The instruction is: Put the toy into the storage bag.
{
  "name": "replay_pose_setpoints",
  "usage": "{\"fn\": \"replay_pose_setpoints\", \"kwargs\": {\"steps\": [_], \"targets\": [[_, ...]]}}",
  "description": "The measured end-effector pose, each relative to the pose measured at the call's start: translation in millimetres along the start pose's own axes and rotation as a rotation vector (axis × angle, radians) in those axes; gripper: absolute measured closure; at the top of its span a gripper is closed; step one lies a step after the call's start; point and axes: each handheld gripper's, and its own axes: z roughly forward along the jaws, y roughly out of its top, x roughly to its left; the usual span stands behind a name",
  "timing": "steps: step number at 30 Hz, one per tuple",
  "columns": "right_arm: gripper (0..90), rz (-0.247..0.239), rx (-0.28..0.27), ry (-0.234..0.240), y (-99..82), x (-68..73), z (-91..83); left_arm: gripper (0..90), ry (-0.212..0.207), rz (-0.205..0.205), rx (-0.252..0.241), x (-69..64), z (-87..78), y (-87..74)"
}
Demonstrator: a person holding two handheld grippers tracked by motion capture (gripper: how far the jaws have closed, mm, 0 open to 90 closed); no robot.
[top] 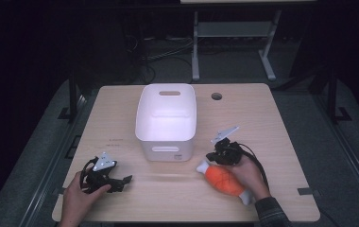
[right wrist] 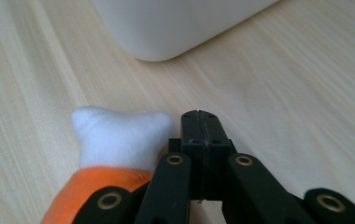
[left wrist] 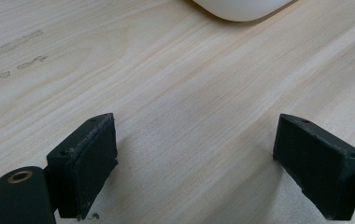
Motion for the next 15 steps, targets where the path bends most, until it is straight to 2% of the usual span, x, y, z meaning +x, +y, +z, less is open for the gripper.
{"fn": "replay_pose_setpoints", "kwargs": {"steps": [2, 6, 11, 12, 13, 15], "targets": [[87.2, 0.005, -0.005, -0.009, -1.1, -1.3, -2.6, 12.7, 0.000, 0.000, 0.000, 0.0, 0.0, 0.0], [76.7, 0.045, -0.016, -0.018, -8.6, -8.3, -16.5, 12.7, 0.000, 0.000, -0.001, -0.1, 0.1, -0.1], [64.9, 0.074, -0.006, -0.029, -19.3, -15.2, -31.6, 12.7, 0.000, 0.000, -0.001, 0.0, 0.1, -0.1], [64.9, 0.074, -0.006, -0.029, -19.3, -15.2, -31.6, 12.7, 0.000, 0.000, -0.001, 0.0, 0.1, -0.1], [59.5, 0.092, -0.001, -0.029, -23.5, -17.3, -37.4, 12.7, 0.000, 0.000, -0.001, -0.1, 0.0, -0.1], [55.2, 0.098, 0.005, -0.026, -27.4, -19.2, -42.2, 12.8, 0.001, -0.002, -0.001, -0.3, 0.0, -0.2]]}}
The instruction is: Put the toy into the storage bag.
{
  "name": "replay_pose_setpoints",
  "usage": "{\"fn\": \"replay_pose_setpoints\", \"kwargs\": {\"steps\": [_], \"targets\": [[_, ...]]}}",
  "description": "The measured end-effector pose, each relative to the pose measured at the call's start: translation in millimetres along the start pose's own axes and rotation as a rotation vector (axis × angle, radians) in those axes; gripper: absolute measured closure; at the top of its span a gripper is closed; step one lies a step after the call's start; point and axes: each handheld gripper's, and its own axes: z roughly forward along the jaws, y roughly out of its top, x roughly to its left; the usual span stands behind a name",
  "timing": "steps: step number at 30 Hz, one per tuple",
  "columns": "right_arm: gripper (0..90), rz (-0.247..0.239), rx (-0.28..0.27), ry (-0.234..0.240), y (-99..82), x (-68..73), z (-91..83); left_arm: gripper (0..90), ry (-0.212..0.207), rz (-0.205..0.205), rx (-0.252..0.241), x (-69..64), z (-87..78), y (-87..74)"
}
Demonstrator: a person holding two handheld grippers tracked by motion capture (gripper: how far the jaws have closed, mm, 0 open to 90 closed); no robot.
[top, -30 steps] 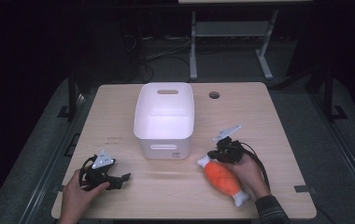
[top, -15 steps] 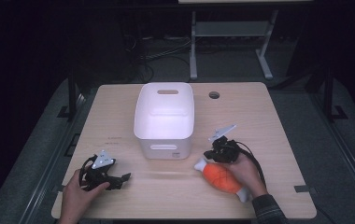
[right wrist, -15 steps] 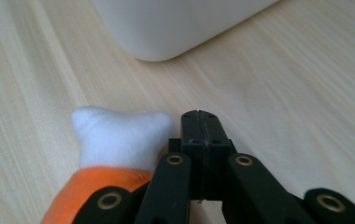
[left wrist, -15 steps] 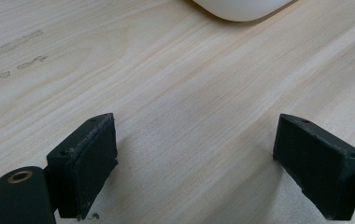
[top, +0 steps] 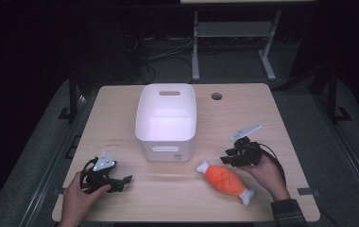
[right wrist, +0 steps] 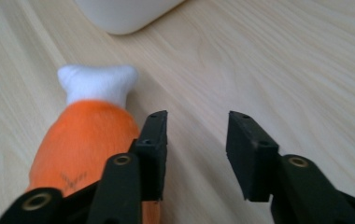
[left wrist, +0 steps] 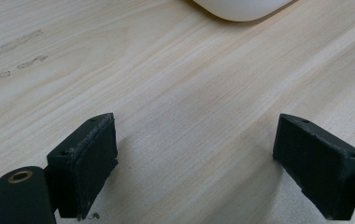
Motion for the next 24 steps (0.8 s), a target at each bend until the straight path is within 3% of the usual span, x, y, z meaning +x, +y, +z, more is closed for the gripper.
{"fn": "replay_pose_setpoints", "kwargs": {"steps": [11, 17, 24], "targets": [[32.1, 0.042, 0.017, -0.002, -18.2, -3.1, -23.6, 12.9, 0.001, 0.000, 0.000, -0.1, -0.1, -0.1], [13.1, 0.030, 0.035, -0.005, -28.5, 5.2, -33.9, 12.9, 0.001, 0.000, 0.000, -0.1, -0.1, -0.1], [1.8, 0.020, 0.065, 0.002, -36.9, 16.4, -34.8, 12.9, 0.001, 0.000, 0.000, -0.1, -0.1, -0.1]]}}
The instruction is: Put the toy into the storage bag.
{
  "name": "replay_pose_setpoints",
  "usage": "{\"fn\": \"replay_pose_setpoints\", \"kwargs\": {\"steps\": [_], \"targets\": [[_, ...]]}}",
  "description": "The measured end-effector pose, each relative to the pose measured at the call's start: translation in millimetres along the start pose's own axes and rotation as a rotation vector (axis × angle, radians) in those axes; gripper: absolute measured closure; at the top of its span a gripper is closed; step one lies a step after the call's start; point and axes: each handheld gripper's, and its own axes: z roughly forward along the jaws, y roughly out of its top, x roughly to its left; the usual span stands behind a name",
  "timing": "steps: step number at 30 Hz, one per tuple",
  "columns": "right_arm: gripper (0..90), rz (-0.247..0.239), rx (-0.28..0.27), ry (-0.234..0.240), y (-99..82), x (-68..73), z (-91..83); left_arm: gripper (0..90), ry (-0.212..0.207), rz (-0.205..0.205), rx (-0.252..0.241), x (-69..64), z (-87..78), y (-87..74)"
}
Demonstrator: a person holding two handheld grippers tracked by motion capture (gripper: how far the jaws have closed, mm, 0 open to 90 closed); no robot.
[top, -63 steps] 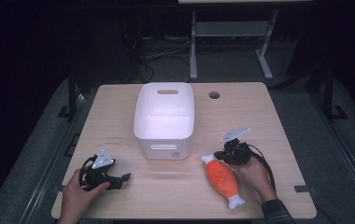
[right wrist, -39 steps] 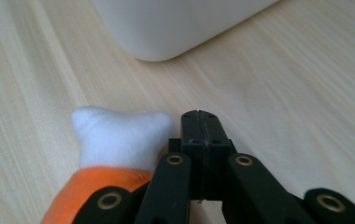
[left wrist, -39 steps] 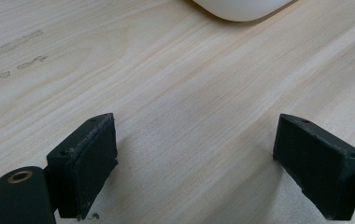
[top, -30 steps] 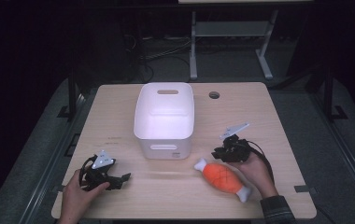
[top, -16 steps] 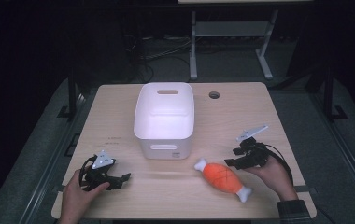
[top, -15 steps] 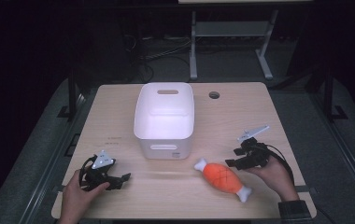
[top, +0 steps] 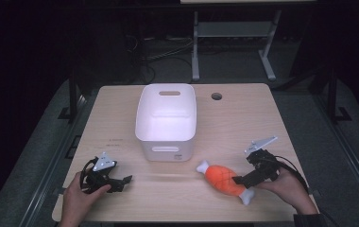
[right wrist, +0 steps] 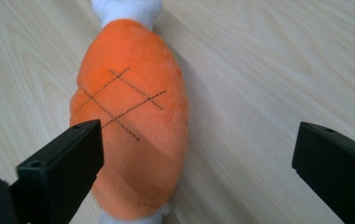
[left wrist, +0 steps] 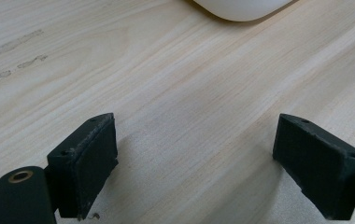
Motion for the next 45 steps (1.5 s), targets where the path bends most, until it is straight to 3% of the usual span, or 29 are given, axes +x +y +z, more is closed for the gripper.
{"fn": "replay_pose_setpoints", "kwargs": {"steps": [4, 14, 23, 45], "targets": [[1.8, 0.011, 0.002, -0.003, -1.9, 4.2, -0.6, 12.9, 0.000, 0.000, 0.000, 0.0, 0.0, 0.0], [1.8, -0.052, 0.013, 0.042, 5.5, 19.5, 9.2, 12.8, 0.000, 0.000, 0.000, 0.0, 0.0, 0.0], [1.8, -0.075, 0.033, 0.062, 13.0, 29.1, 20.2, 12.9, 0.000, -0.001, -0.001, 0.0, 0.0, 0.0], [1.8, -0.120, 0.118, 0.043, 19.8, 35.0, 54.3, 12.9, 0.000, 0.000, 0.000, 0.0, 0.0, 0.0]]}}
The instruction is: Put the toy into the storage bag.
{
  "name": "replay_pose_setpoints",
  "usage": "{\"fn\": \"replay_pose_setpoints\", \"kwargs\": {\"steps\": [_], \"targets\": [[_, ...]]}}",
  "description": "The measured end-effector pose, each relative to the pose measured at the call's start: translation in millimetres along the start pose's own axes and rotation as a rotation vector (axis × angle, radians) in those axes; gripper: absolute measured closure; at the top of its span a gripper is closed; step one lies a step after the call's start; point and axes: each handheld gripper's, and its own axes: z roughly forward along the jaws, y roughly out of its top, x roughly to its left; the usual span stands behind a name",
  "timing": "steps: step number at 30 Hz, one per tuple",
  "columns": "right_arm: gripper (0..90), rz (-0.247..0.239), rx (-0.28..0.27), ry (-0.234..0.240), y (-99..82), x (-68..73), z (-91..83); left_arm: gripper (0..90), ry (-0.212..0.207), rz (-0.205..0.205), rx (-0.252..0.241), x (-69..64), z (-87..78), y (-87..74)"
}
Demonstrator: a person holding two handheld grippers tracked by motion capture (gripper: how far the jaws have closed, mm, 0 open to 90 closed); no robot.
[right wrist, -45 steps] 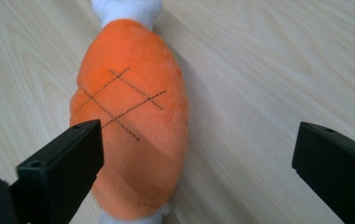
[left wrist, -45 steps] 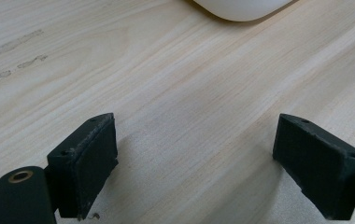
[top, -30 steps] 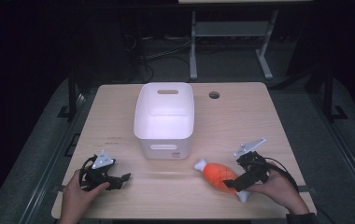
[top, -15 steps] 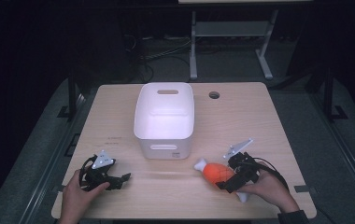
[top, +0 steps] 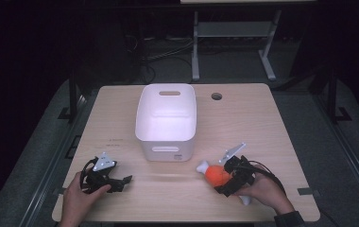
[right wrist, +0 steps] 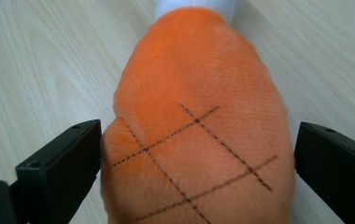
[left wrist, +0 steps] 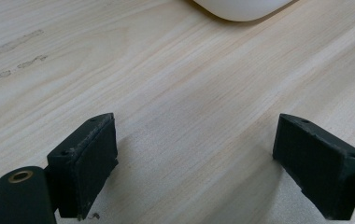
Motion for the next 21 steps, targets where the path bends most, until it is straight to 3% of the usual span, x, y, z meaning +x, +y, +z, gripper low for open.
{"fn": "replay_pose_setpoints", "kwargs": {"steps": [6, 8, 21], "targets": [[7.0, -0.011, 0.009, 0.001, -0.8, 1.9, 2.4, 12.9, 0.000, 0.000, 0.000, 0.0, 0.0, 0.0], [13.8, -0.012, 0.003, 0.001, -1.7, 2.3, 1.2, 12.8, 0.000, -0.004, -0.004, -0.3, 0.2, 0.0], [20.6, -0.014, -0.016, -0.001, -5.4, 2.8, -4.1, 12.8, 0.000, -0.004, -0.004, -0.3, 0.2, 0.0]]}}
